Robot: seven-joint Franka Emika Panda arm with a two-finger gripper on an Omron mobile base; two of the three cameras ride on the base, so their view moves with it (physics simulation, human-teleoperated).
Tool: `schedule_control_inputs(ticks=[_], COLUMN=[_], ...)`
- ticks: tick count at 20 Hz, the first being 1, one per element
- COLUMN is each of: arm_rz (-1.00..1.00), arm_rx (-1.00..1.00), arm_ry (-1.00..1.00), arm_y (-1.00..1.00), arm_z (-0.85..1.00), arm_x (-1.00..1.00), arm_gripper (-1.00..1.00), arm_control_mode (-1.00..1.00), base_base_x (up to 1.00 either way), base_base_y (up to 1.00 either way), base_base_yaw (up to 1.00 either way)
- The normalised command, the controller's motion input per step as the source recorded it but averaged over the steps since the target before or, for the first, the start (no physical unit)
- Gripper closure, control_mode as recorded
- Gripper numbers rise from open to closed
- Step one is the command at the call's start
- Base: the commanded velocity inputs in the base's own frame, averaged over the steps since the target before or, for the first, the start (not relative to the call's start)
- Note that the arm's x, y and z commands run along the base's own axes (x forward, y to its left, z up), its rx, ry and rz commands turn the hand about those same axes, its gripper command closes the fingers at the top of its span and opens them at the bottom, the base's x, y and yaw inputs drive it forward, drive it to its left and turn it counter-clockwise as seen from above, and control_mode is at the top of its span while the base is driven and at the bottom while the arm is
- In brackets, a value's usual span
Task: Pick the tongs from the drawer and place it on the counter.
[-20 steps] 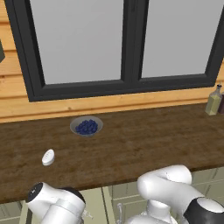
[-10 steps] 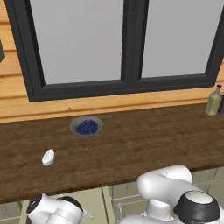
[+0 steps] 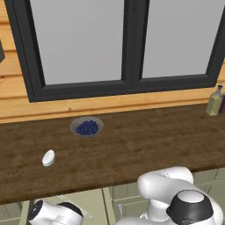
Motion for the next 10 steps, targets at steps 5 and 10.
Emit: schedule_control_inputs(ticks=[5, 10], arm_rz=[0.11, 0.13], arm_rx=[-0.02, -0.06], arm_ry=[0.12, 0.16], arm_y=[-0.15, -0.35], arm_z=[-0.25, -0.32], arm_x=[-0.16, -1.00], arm_gripper=[-1.00, -1.00], arm_control_mode=[-1.00, -1.00], base_base_x=[0.00, 0.00], base_base_y=[0.00, 0.00], base_base_yaw=[0.00, 0.00])
